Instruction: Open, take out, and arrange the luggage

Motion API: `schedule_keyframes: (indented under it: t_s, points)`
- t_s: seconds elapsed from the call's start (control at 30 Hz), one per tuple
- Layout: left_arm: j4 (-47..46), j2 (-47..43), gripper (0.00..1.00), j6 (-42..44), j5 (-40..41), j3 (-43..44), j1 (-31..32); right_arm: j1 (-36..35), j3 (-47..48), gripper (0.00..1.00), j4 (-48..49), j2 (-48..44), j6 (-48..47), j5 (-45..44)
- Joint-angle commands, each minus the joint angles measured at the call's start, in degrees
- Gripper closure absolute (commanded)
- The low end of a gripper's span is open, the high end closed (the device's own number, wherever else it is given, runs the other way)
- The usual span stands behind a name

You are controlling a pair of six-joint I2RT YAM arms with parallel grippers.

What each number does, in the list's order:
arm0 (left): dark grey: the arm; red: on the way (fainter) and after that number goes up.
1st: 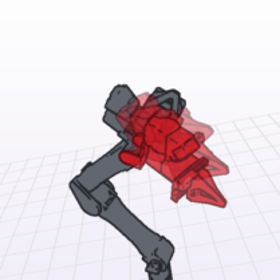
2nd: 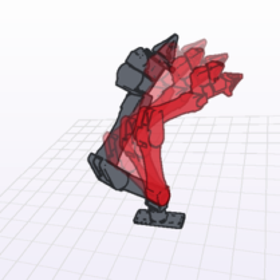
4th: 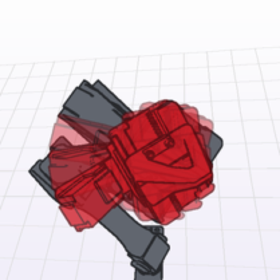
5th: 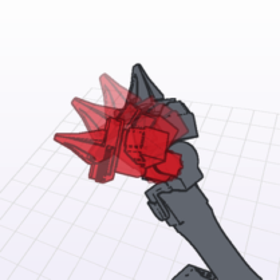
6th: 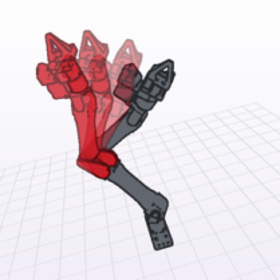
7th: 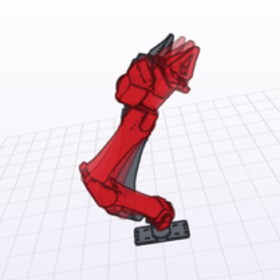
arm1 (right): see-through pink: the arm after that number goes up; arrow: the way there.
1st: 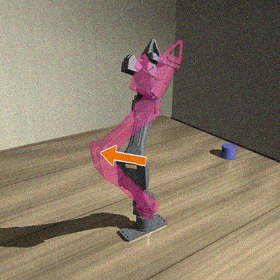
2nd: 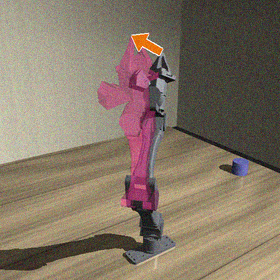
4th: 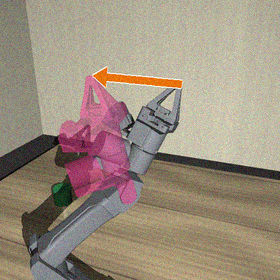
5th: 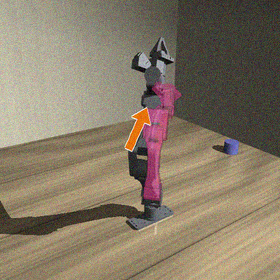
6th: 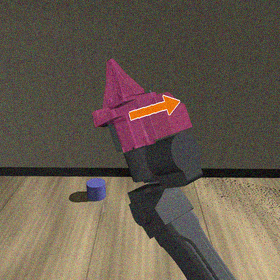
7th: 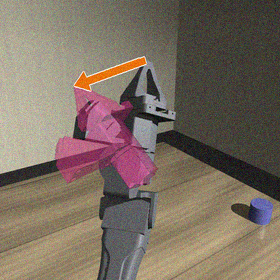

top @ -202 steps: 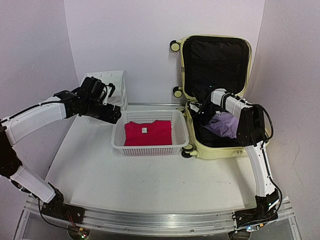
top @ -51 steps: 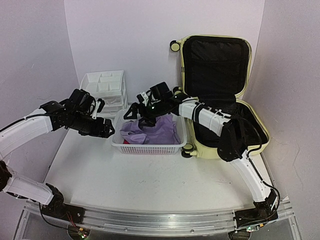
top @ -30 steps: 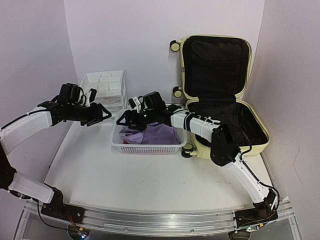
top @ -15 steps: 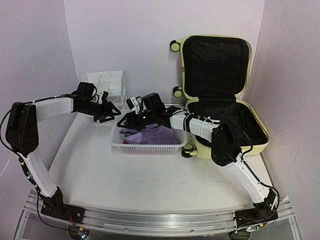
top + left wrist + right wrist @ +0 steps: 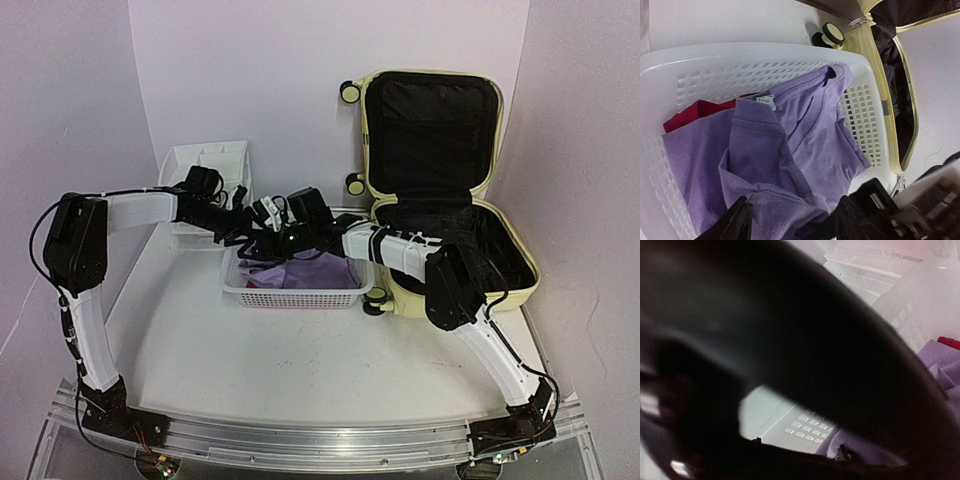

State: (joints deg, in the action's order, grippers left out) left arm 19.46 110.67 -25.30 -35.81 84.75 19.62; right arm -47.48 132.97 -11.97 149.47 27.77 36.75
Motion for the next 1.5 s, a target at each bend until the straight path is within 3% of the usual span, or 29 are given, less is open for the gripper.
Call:
schedule_keyframes:
  t_s: [0.0, 0.2, 0.37, 0.47, 0.53, 0.7, 0.9, 1.0, 1.1, 1.2, 1.27, 1.37, 1.47]
  points:
    - [-0.49, 1.86, 0.42, 2.44, 2.17, 3.36, 0.47, -0.37, -0.08, 0.54, 2.47, -6.41, -1.23, 1.30]
    - [-0.22, 4.21, 0.45, 3.22, -0.23, 4.54, 1.01, -0.39, -0.34, 0.54, 2.46, -6.82, -1.32, 1.22]
    - [0.14, 3.98, 0.77, 3.50, 3.65, 4.70, 0.86, -0.43, -1.49, 0.51, 1.26, -7.53, -1.19, -1.14]
    - [0.13, 3.89, 0.94, 3.75, 6.48, 5.01, 0.77, -0.44, -0.50, 0.42, -7.07, -8.27, -1.49, -5.61]
    - [0.04, 4.14, 1.00, 3.69, 8.59, 5.44, 0.77, -0.43, -0.53, 0.33, -11.62, -9.51, -1.12, -8.14]
    - [-1.93, 4.21, 1.00, 3.48, 12.78, 4.74, 0.47, -0.40, -6.03, 0.10, -18.28, -17.11, -1.03, -14.17]
    - [-3.83, 4.18, 1.00, 2.64, 11.65, 4.22, 0.07, -0.41, -16.79, 0.02, -19.68, -23.96, -0.90, -18.38]
    - [-4.15, 3.80, 0.98, 1.98, 11.70, 3.36, 0.09, -0.24, -19.68, 0.07, -19.20, -24.03, 0.83, -19.82]
    - [-4.13, 2.74, 0.94, 2.28, 12.47, 2.35, 0.12, 0.07, -20.23, 0.31, -16.70, -22.72, 4.50, -19.44]
    - [-3.94, 2.10, 0.91, 2.69, 13.77, 1.74, 0.12, 0.60, -19.94, 0.47, -13.99, -20.51, 7.66, -18.56]
    - [-3.60, 2.18, 0.91, 2.67, 14.00, 1.86, 0.07, 0.82, -20.27, 0.49, -11.27, -19.29, 8.76, -18.10]
    - [-3.36, 2.65, 0.91, 2.46, 13.50, 2.32, 0.17, 0.86, -19.77, 0.36, -7.94, -16.90, 8.74, -15.04]
    - [-2.94, 3.41, 0.93, 2.58, 13.53, 3.03, 0.12, 0.85, -16.74, 0.32, -7.00, -13.59, 10.09, -11.86]
